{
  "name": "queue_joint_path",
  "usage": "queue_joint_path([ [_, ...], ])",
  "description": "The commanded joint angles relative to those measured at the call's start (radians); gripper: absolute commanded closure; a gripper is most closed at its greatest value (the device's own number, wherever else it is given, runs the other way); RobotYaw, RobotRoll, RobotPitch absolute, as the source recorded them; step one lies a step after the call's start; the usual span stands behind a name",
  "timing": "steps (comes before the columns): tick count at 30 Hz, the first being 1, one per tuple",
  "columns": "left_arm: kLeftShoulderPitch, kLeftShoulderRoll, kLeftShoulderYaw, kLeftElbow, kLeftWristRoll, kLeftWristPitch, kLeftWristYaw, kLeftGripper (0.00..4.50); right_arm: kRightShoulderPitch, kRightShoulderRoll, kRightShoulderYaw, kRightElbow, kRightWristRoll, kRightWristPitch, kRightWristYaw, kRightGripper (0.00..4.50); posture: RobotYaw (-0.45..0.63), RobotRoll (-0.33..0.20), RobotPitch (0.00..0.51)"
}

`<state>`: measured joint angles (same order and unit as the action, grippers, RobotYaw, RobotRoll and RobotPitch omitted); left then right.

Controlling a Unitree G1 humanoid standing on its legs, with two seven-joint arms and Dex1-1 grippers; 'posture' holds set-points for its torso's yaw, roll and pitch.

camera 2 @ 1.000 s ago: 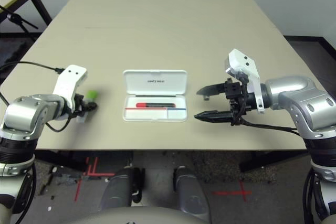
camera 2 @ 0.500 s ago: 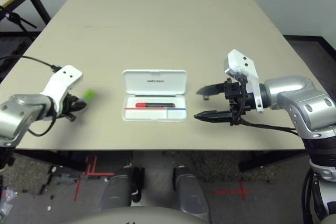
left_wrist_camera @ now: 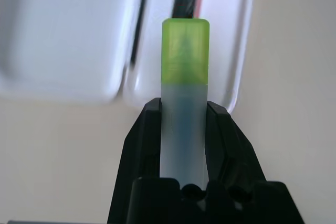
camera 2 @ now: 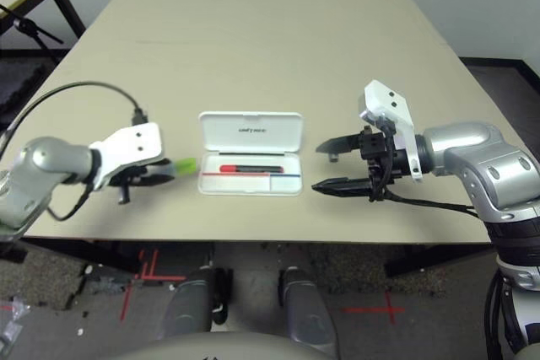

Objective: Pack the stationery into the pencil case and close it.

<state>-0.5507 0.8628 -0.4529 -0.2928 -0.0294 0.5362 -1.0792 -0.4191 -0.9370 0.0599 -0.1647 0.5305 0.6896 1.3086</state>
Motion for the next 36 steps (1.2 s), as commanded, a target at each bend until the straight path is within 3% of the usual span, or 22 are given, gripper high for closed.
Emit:
queue_joint_path([
  [1,-0.087,-0.067,-0.083,0.052,0.068,0.029,-0.027,3.42,0.000,-0.008,0.005,0.004,-0.014,-0.012,0.001,0.00,-0.06,0.000,0.109],
  [5,-0.150,-0.129,-0.146,0.090,0.112,0.047,-0.053,3.42,0.003,-0.006,0.005,-0.001,-0.016,-0.009,-0.006,0.00,-0.08,0.000,0.110],
  [12,-0.157,-0.152,-0.201,0.071,0.150,0.116,-0.097,3.42,0.022,-0.013,-0.004,-0.011,-0.016,-0.008,-0.017,0.00,-0.09,0.000,0.112],
  [36,-0.188,-0.233,-0.194,0.010,0.137,0.317,-0.086,3.42,0.024,0.007,0.025,0.011,-0.054,-0.036,-0.024,0.00,-0.08,0.000,0.115],
])
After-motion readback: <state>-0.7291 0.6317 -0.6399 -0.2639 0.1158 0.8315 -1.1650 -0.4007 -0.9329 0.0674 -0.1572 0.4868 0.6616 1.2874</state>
